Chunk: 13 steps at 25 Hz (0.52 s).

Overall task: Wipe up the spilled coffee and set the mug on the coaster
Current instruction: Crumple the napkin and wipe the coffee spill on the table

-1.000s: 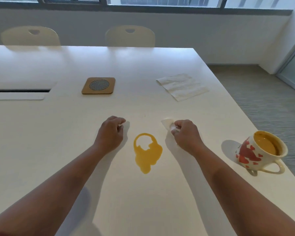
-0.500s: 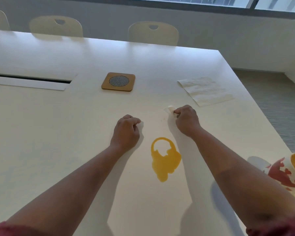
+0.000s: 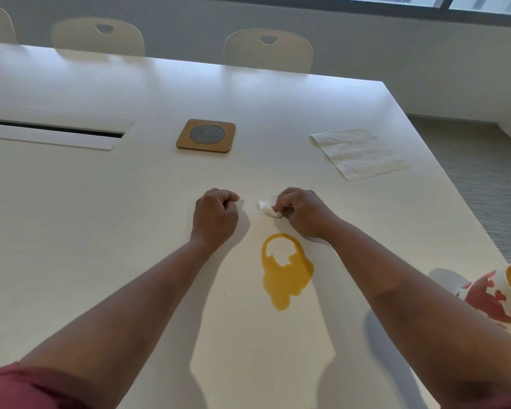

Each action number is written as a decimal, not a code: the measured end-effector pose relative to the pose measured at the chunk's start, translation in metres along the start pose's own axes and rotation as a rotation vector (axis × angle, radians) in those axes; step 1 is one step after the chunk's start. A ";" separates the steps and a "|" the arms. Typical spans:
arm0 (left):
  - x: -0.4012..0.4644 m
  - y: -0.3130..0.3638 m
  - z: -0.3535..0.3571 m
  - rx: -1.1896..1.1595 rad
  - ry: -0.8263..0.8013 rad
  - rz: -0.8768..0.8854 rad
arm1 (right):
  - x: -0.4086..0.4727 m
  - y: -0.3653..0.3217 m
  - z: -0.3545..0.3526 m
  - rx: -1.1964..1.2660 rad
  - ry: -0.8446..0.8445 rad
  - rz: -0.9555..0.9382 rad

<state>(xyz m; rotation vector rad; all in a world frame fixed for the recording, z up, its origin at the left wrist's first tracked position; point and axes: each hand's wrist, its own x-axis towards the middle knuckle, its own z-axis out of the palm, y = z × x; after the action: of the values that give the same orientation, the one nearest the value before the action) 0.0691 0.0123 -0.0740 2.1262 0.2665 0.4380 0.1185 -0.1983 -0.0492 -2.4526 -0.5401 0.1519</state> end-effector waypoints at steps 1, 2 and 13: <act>0.000 0.002 -0.001 -0.026 0.013 -0.022 | -0.003 -0.001 0.000 0.007 -0.018 -0.013; -0.001 0.003 -0.002 -0.052 0.022 -0.043 | -0.006 -0.001 -0.001 0.007 -0.033 -0.026; -0.005 0.002 -0.017 -0.351 0.061 -0.071 | -0.022 -0.055 0.009 -0.165 -0.328 -0.291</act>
<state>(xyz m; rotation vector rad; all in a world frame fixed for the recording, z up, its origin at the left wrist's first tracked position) 0.0581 0.0222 -0.0651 1.7581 0.2767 0.4713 0.0778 -0.1622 -0.0242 -2.4854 -1.0827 0.4076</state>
